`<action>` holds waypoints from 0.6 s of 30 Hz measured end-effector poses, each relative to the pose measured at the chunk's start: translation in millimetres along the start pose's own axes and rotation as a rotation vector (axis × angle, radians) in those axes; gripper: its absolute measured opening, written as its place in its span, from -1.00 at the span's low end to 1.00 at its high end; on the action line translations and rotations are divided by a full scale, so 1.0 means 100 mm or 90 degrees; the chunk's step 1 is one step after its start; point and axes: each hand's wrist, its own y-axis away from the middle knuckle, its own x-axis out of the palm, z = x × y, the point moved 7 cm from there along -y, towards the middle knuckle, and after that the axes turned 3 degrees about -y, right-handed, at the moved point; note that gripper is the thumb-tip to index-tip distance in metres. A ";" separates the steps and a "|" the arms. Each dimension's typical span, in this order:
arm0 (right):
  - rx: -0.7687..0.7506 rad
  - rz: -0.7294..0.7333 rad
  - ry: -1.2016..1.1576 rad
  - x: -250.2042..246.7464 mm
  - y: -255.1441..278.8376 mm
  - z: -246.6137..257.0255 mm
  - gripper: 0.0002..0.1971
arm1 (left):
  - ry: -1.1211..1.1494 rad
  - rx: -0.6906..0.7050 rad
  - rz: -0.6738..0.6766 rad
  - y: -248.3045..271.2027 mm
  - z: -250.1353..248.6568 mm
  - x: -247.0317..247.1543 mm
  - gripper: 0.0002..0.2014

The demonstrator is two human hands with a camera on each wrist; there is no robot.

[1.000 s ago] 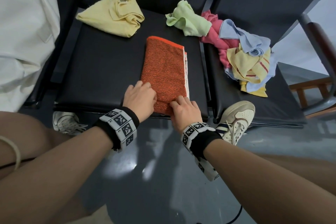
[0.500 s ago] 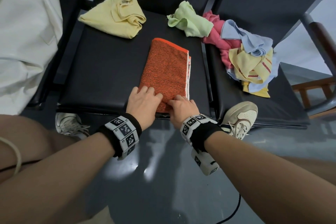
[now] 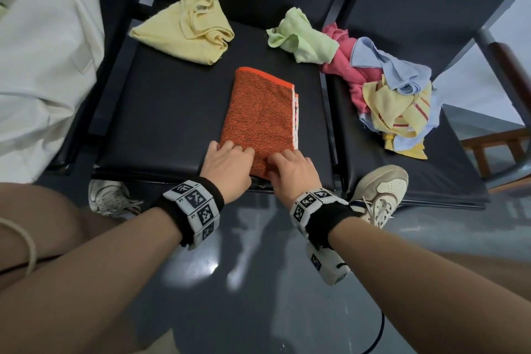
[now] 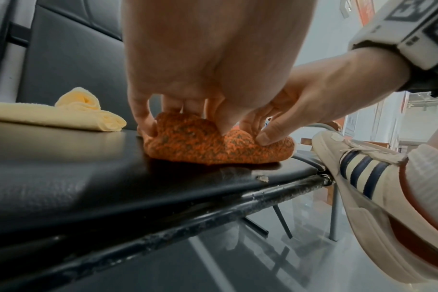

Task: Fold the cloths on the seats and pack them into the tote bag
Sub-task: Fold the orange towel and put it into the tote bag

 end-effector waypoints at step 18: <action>0.065 0.200 -0.002 0.12 -0.13 -0.03 -0.61 | -0.022 0.068 -0.160 0.10 -0.04 -0.13 -0.87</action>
